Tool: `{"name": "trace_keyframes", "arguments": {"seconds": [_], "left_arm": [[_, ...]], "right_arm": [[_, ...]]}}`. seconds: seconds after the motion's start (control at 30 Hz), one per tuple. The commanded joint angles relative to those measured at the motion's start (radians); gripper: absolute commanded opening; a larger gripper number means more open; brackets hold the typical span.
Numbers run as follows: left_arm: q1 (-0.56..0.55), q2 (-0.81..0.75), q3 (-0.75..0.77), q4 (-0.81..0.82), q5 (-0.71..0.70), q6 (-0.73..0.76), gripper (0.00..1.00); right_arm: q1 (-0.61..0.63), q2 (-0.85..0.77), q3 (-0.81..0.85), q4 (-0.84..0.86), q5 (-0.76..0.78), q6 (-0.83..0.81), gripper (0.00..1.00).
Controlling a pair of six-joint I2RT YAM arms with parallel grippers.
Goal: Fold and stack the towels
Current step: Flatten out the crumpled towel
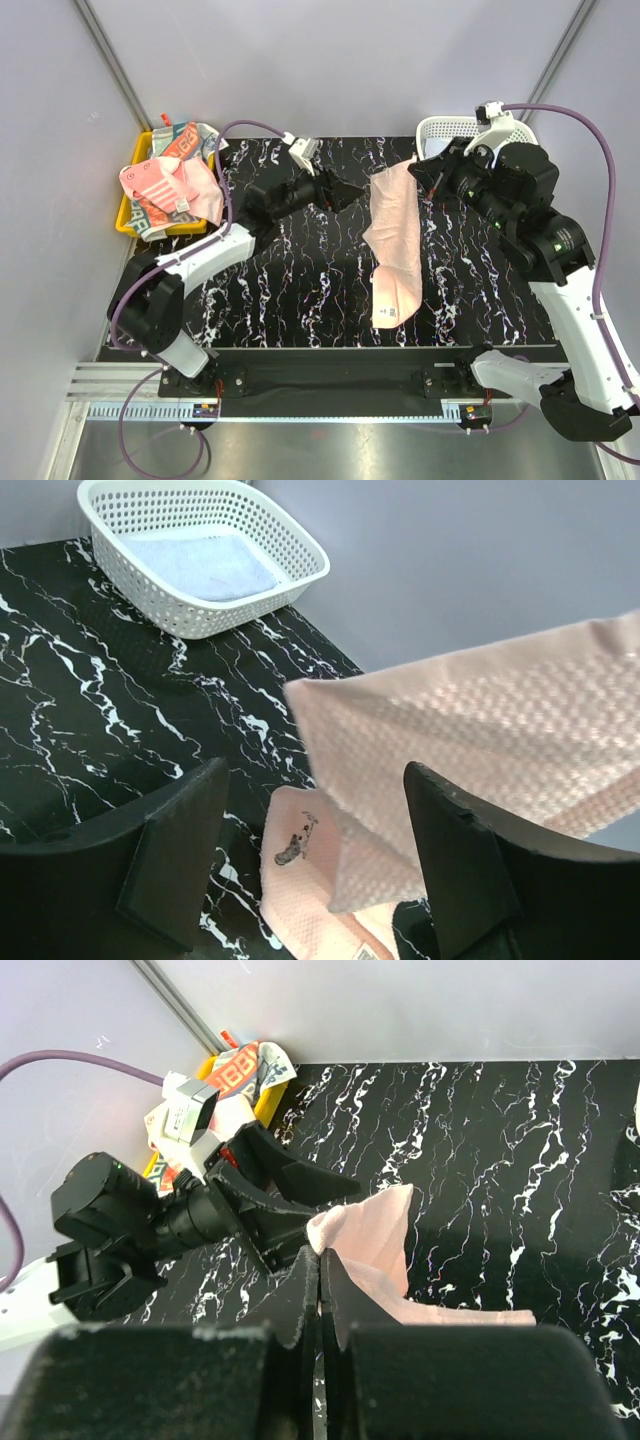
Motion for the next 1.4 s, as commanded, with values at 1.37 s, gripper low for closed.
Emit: {"name": "trace_keyframes", "arguments": {"seconds": [1.37], "left_arm": [[0.107, 0.41, 0.059, 1.182, 0.369, -0.779, 0.86]], "right_arm": [[0.005, 0.09, 0.13, -0.039, -0.169, -0.003, 0.0]]}}
